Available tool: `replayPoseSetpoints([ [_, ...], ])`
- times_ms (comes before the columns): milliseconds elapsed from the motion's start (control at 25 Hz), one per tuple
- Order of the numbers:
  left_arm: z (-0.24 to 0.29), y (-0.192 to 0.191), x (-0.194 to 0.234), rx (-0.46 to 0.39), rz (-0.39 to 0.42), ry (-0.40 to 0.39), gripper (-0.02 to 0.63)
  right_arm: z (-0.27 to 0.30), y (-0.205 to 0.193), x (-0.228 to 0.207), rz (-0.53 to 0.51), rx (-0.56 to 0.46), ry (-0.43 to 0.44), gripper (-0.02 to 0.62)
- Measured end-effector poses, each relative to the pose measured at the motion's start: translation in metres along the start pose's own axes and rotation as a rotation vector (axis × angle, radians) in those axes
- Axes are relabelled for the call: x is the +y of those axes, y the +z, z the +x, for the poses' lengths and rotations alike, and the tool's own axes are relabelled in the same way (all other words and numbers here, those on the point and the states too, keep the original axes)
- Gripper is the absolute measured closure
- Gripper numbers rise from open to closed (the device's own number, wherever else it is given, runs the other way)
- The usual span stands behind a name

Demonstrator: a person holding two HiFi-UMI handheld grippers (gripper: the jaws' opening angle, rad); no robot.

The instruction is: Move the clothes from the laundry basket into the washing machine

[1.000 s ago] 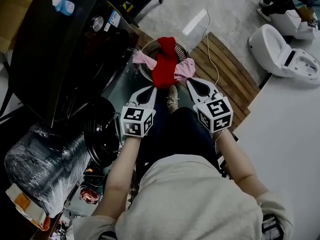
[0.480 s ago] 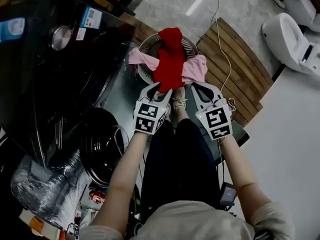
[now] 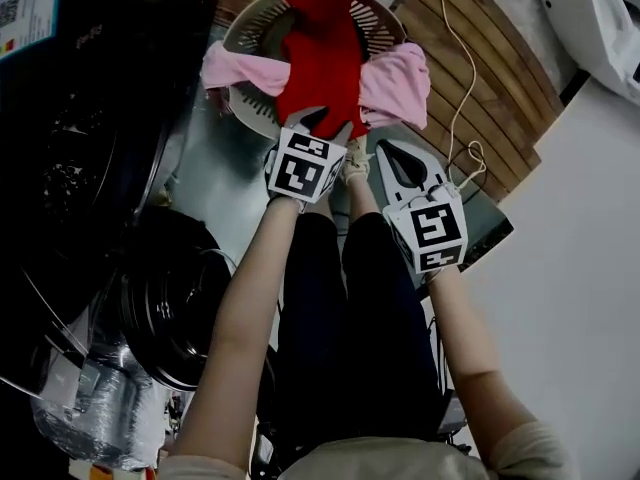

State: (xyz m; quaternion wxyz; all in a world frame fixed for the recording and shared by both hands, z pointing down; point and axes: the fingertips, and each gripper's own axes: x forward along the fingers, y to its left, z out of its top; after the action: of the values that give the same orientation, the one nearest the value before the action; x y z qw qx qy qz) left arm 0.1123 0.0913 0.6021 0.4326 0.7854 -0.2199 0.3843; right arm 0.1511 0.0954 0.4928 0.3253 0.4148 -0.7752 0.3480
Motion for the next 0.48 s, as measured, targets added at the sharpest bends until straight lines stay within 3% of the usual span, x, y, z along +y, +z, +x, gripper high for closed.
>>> replayPoseSetpoints([
  [200, 0.033, -0.019, 0.003, 0.086, 0.037, 0.007, 0.453, 0.006, -0.014, -0.006, 0.043, 0.021, -0.035, 0.588],
  [240, 0.035, -0.019, 0.004, 0.097, 0.052, 0.013, 0.467, 0.006, -0.012, -0.008, 0.048, 0.016, -0.041, 0.588],
  [280, 0.035, -0.019, 0.005, 0.100, 0.060, 0.018, 0.534, 0.006, -0.009, -0.010, 0.049, 0.011, -0.048, 0.588],
  [320, 0.032, -0.017, 0.006, 0.092, 0.051, 0.018, 0.581, 0.006, -0.006, -0.012, 0.048, 0.007, -0.054, 0.588],
  [480, -0.007, -0.004, 0.004, -0.025, -0.081, 0.019, 0.584, -0.001, 0.004, -0.017, 0.041, 0.004, -0.072, 0.588],
])
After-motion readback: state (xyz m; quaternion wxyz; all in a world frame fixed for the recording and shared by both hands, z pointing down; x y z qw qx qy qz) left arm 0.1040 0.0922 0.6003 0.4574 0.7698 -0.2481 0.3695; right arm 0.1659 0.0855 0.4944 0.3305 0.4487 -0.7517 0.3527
